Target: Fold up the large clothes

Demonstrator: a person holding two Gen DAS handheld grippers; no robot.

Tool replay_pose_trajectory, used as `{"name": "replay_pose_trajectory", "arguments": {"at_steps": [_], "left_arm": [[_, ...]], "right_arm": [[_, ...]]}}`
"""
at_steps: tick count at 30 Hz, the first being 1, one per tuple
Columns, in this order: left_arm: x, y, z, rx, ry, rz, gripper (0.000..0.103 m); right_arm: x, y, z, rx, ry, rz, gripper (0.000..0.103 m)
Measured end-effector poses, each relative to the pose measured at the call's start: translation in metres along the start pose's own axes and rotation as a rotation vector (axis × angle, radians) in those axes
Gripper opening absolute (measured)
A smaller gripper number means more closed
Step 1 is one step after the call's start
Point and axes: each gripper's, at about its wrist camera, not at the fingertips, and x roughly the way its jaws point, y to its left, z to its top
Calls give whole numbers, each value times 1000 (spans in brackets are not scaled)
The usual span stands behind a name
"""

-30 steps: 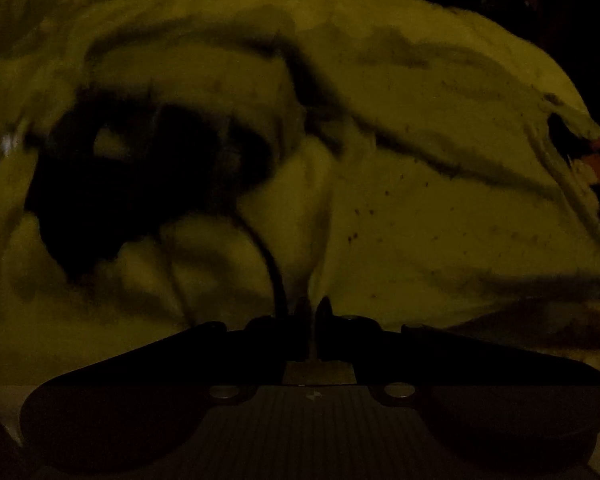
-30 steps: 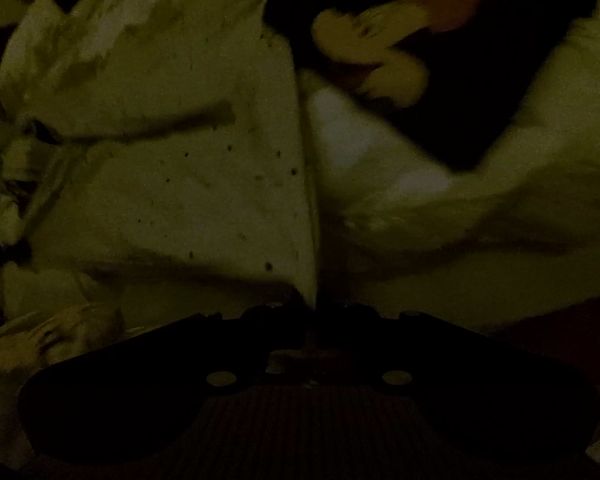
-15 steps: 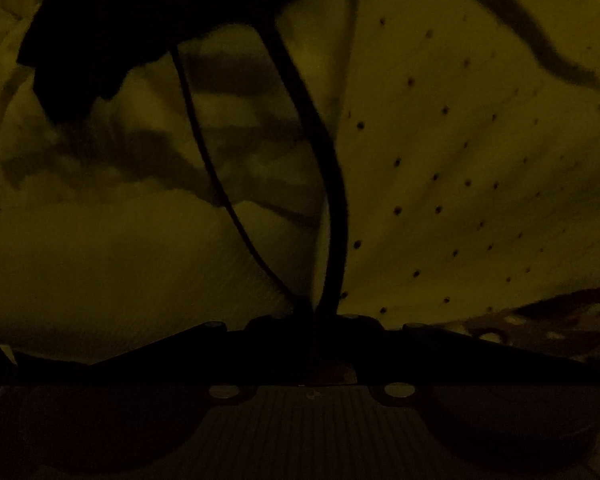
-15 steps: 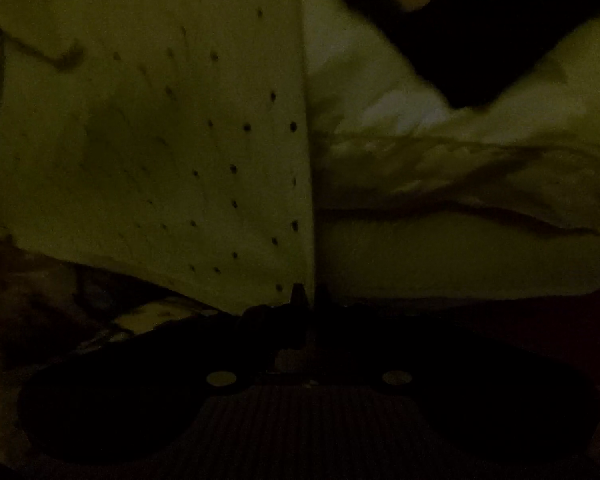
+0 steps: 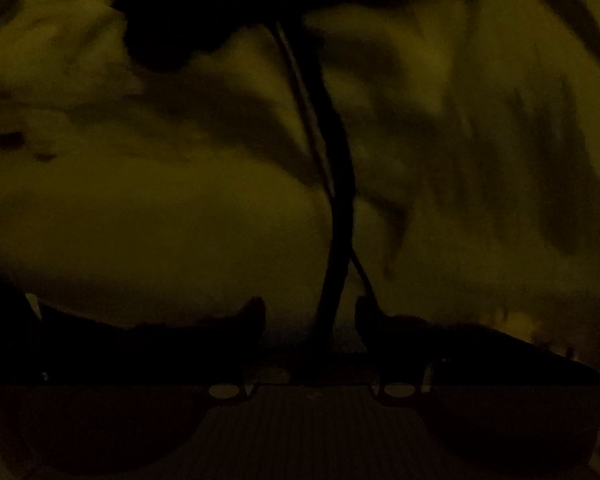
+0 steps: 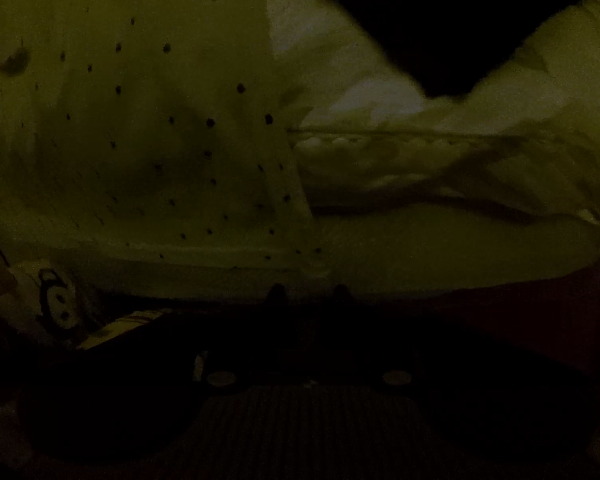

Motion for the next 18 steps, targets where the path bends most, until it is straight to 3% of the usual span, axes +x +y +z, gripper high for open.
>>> {"name": "replay_pose_trajectory", "arguments": {"at_steps": [4,8,11,14,18], "left_arm": [[-30,17,19,-80,-115,-37,103],[-46,15,35,-129,-186,-50,103],[-56,13,45,-162,-230,-66,103],[-65,11,57,-179,-250,-92,103],[-76,5,69,-167,-267,-105,103]], "right_arm": [[-21,-3,3,47,-69,27,36],[-53,-3,26,62,-190,54,41],[-84,-13,56,118,-306,101,42],[-113,-34,89,198,-413,154,49],[-131,-59,134,221,-509,128,51]]}}
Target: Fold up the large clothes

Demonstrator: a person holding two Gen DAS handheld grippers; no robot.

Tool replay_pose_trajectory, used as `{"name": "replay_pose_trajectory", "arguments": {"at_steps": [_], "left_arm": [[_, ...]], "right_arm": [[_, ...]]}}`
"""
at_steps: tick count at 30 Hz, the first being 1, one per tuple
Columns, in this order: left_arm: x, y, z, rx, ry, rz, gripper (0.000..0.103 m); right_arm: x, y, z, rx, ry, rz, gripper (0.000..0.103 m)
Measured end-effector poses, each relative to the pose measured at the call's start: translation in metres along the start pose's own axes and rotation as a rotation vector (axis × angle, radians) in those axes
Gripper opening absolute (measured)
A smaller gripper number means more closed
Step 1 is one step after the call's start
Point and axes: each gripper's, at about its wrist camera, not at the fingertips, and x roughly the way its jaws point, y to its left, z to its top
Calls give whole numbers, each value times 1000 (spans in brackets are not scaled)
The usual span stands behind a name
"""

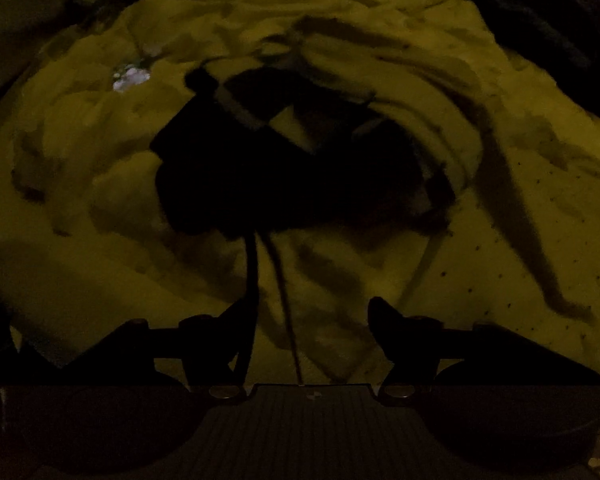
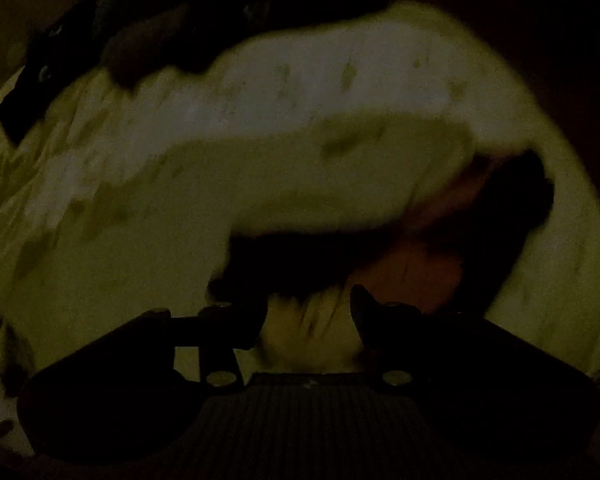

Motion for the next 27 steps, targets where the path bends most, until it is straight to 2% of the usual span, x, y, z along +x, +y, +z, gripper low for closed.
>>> {"name": "replay_pose_trajectory", "arguments": {"at_steps": [6,11,15,17,18,20,22,27], "left_arm": [[-2,-16,-3,15,23,17,103],[-12,-26,-11,-3,55,43,103],[-16,-35,-14,18,84,65,103],[-16,-41,-13,49,104,80,103],[-16,-44,-13,58,109,83,103],[-16,-50,-11,73,111,82,103],[-14,-55,-8,78,111,72,103],[-5,-72,1,110,113,55,103]], "right_arm": [[36,-5,65,-76,-36,-71,51],[79,30,83,-351,-18,-107,51],[118,43,94,-486,15,-188,50],[128,34,97,-523,46,-220,45],[130,29,98,-526,68,-220,32],[130,18,102,-499,94,-192,10],[110,-2,110,-401,20,-158,10],[21,-87,134,26,-212,-44,10]]}}
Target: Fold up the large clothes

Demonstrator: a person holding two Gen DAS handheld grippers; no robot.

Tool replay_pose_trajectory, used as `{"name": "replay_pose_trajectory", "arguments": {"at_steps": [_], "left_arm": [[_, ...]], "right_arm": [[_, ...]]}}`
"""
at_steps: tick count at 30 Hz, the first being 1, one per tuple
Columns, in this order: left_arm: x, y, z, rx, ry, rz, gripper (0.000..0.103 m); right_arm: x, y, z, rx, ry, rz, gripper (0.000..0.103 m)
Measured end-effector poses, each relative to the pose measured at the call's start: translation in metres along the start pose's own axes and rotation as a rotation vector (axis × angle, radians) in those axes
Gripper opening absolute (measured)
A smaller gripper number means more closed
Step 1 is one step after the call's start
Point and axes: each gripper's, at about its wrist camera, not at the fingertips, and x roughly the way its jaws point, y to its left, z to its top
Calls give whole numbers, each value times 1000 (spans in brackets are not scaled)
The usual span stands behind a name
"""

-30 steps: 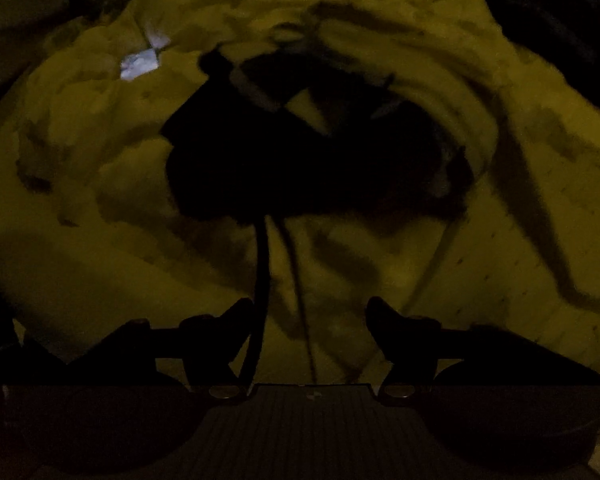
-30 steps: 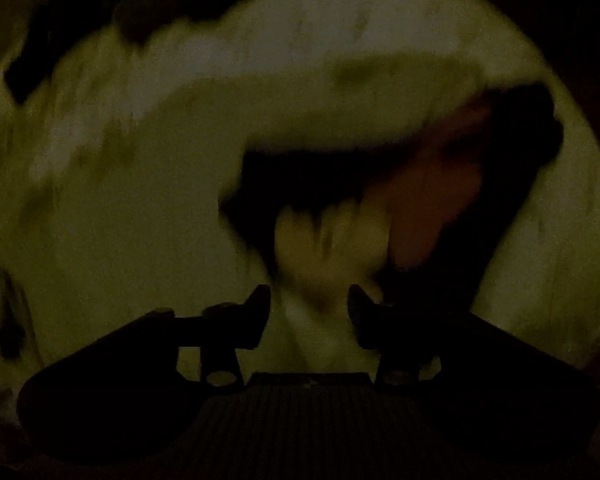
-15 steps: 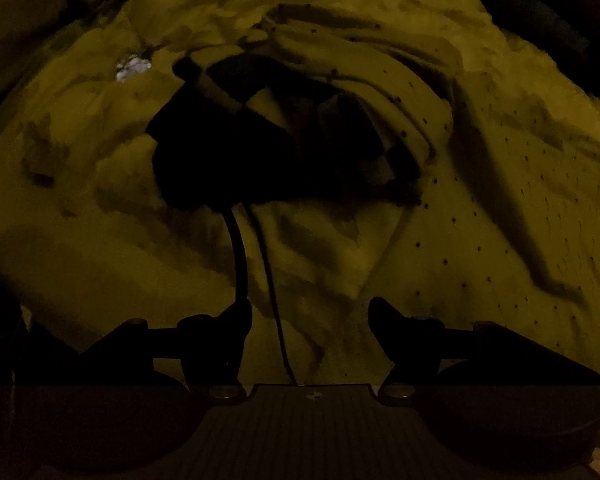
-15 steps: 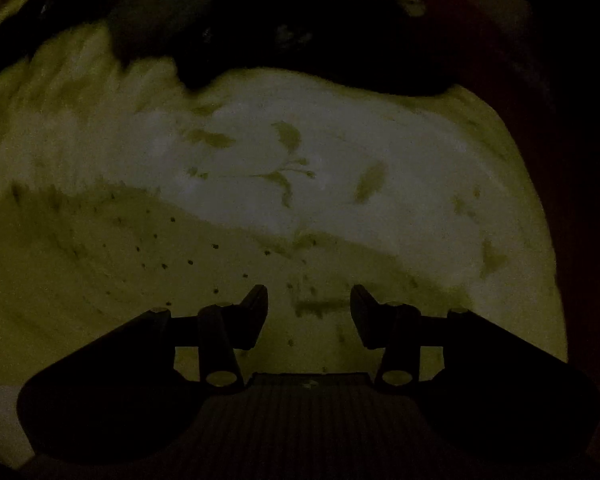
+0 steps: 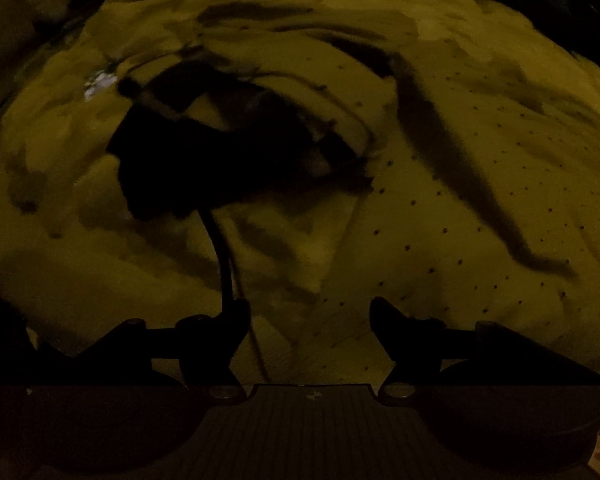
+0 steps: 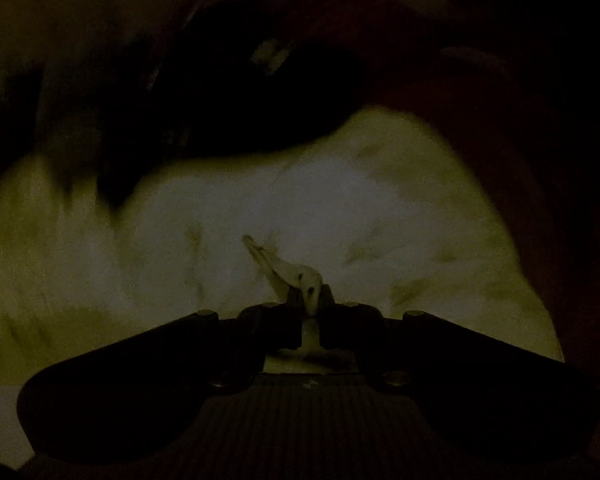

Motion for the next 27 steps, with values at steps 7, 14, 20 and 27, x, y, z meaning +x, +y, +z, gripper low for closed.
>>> {"name": "replay_pose_trajectory", "arguments": {"at_steps": [7,14,20,27], "left_arm": [[5,-29,31,94,-24,-48,103],[5,-51,40,180,-17,-74,103],[9,-48,37,166,1,-77,103],[9,-43,34,145,-20,-86,103]], "right_arm": [[-66,-113,6,228,-118,-157,9],[-68,-188,-39,525,-125,-194,9],[-63,-184,-48,577,-104,-133,9],[-63,-86,-11,458,-127,109,10]]}}
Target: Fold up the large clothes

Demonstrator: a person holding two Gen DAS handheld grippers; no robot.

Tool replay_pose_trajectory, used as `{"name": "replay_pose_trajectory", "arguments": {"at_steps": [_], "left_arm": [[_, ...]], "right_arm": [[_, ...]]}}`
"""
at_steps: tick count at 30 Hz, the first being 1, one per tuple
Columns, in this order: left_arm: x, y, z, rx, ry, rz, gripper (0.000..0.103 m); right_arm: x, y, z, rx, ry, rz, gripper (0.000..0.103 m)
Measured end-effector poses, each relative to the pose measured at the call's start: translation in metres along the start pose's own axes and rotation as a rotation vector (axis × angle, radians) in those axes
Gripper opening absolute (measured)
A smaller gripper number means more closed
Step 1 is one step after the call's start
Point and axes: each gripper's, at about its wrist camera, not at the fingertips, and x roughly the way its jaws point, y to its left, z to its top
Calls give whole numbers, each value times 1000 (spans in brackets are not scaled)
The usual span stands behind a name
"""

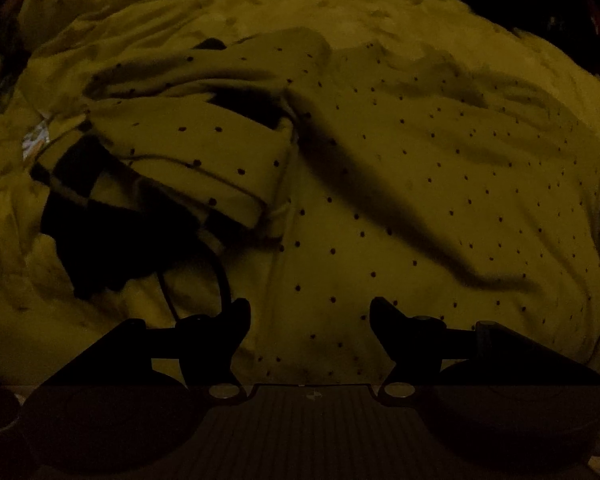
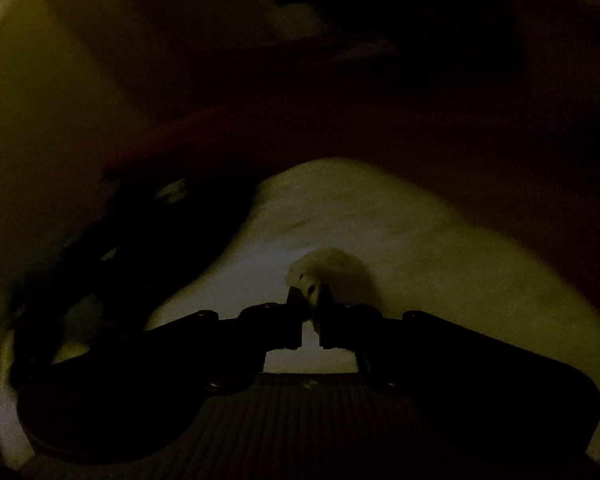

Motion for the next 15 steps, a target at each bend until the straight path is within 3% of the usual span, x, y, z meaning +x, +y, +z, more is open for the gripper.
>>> {"name": "replay_pose_trajectory", "arguments": {"at_steps": [3,7,11,15], "left_arm": [[-2,2,-3,7,-13,8,103],[-7,4,-9,29,-39,20,103],[-12,14,-20,9,-55,24,103],[-13,31,-37,-42,-45,36,103]], "right_arm": [[19,68,-31,-61,88,157,10],[48,163,-102,-99,237,340,10],[82,239,-185,-96,408,444,10],[107,297,-266,-125,534,460,10]]}}
